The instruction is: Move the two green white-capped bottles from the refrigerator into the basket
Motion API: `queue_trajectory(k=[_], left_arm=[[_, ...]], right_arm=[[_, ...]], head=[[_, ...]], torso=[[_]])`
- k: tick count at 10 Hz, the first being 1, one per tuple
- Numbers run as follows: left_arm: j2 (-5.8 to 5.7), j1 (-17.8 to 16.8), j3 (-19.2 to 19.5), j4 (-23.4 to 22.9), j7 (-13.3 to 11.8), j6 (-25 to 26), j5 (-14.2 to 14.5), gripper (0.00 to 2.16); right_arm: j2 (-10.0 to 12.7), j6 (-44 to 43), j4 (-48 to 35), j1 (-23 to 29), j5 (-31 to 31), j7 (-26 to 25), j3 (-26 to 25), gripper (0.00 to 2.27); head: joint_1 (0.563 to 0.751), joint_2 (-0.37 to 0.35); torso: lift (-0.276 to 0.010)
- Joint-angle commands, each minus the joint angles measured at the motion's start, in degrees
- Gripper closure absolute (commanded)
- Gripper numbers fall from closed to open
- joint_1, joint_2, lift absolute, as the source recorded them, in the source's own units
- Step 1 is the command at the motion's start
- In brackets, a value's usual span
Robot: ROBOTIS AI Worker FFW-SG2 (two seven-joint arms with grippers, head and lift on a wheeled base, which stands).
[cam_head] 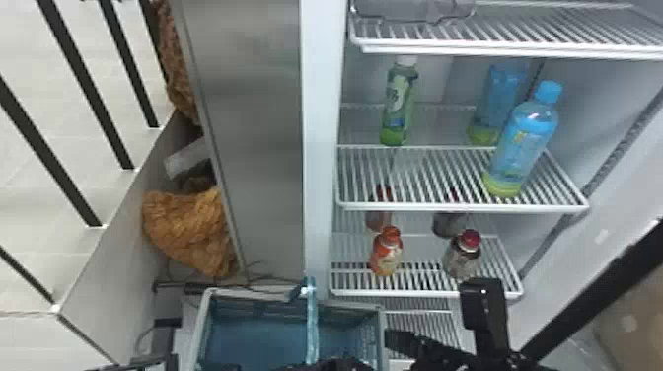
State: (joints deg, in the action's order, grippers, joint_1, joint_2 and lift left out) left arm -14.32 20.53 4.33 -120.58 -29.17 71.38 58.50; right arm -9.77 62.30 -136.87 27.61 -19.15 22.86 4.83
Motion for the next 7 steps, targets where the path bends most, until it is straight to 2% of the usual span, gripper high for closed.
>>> queue_trajectory(k=[1, 4, 6, 7], left_arm=[[0.08, 0.1, 0.1, 0.0, 0.0, 0.1, 0.0, 1.20], [0.17, 0.3, 0.3, 0.0, 0.0, -0.1, 0.0, 1.20], [0.17, 0.3, 0.3, 0.0, 0.0, -0.1, 0.1, 1.20], [0.17, 0.3, 0.3, 0.0, 0.0, -0.1, -0.1, 1.20]], right_arm=[[0.3, -2.5, -1.4, 0.9, 1.0, 0.0, -0.6, 0.16], [1.8, -9.6, -8.5, 4.9, 5.5, -1.8, -3.7, 0.16], [2.0, -19.4, -9.9, 7.0, 5.4, -5.5, -4.4, 0.16], [2.3, -21.9, -9.0, 6.3, 5.9, -6.3, -5.3, 0.15]], head=[[0.695, -0.046], [0.695, -0.074], [0.695, -0.123], [0.695, -0.134]], torso=[[-0.004], [-0.004], [-0.004], [-0.004]])
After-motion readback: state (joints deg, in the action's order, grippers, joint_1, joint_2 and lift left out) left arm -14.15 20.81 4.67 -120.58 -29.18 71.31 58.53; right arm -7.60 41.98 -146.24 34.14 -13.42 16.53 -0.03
